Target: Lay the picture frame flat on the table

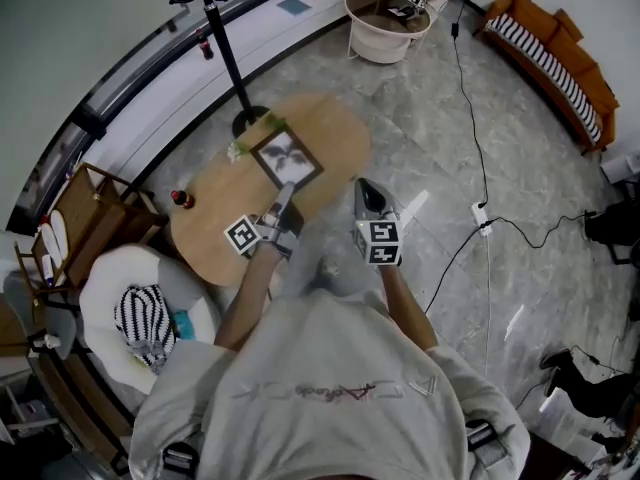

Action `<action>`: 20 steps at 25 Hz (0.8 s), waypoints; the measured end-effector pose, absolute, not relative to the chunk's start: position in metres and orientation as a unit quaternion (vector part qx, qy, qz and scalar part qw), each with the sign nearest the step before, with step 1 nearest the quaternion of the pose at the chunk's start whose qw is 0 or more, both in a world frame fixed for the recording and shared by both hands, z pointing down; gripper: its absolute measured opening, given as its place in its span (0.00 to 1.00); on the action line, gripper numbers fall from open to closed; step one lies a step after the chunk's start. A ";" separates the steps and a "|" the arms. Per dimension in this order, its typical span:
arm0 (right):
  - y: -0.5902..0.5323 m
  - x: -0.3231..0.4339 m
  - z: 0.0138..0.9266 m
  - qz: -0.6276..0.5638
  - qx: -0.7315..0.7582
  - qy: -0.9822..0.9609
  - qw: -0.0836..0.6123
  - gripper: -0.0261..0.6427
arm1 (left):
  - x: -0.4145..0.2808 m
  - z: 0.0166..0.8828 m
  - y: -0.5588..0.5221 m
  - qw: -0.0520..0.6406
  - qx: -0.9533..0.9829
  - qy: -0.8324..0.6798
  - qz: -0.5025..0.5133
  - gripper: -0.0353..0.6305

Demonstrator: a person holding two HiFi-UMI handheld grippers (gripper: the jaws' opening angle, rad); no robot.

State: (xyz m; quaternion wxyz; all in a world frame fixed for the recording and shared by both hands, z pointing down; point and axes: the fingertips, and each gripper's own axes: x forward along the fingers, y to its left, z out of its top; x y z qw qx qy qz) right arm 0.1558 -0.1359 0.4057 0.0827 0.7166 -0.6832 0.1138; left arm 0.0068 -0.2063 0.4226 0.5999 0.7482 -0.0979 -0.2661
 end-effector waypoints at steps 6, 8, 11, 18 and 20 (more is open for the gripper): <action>-0.178 0.188 0.412 0.119 0.710 -0.689 0.085 0.05 | 0.040 0.433 -0.245 0.604 0.744 -0.108 -0.264 0.16; -0.191 0.198 0.416 0.124 0.707 -0.690 0.088 0.05 | 0.049 0.436 -0.258 0.606 0.743 -0.112 -0.263 0.16; -0.209 0.213 0.421 0.123 0.704 -0.693 0.092 0.05 | 0.063 0.441 -0.275 0.605 0.744 -0.118 -0.259 0.16; -0.239 0.242 0.440 0.139 0.696 -0.698 0.097 0.05 | 0.090 0.454 -0.305 0.607 0.740 -0.129 -0.257 0.16; -0.246 0.248 0.443 0.140 0.695 -0.698 0.098 0.05 | 0.096 0.456 -0.311 0.609 0.740 -0.129 -0.255 0.16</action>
